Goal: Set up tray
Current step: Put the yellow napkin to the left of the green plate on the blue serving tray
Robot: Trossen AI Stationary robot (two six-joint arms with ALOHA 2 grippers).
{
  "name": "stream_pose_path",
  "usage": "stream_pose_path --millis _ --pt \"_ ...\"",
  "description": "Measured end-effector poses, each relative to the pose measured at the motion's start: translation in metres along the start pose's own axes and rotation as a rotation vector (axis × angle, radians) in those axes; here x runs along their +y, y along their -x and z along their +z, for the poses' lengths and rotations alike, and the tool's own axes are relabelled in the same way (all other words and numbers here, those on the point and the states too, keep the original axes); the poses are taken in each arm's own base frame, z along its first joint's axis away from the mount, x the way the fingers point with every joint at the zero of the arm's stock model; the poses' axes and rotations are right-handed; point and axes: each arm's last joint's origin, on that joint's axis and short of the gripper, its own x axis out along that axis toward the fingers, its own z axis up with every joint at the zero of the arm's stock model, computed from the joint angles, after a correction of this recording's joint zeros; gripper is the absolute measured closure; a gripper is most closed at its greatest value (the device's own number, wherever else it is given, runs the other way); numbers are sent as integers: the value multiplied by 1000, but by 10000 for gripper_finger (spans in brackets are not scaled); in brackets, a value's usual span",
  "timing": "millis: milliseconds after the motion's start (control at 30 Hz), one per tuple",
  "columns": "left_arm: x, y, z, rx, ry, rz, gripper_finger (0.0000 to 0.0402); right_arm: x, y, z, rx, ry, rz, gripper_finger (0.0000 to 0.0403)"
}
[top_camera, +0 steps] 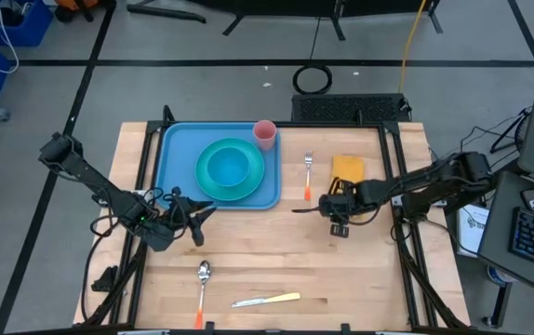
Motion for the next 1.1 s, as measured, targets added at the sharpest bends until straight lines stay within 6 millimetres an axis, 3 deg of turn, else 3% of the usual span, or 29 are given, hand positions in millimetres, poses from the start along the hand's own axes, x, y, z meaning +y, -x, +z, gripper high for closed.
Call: stream_pose_path --millis 367,800,967,1100 --pt "0 0 0 1 -1 0 304 -1 -17 -18 30 19 -73 288" --pt "0 0 0 0 -2 1 304 -2 -29 -27 -14 33 -77 251" --pt "0 0 0 1 -2 1 304 -7 -39 -38 -3 -7 -94 270" --pt "0 0 0 0 -2 1 304 -12 -44 -43 8 -68 -75 309"
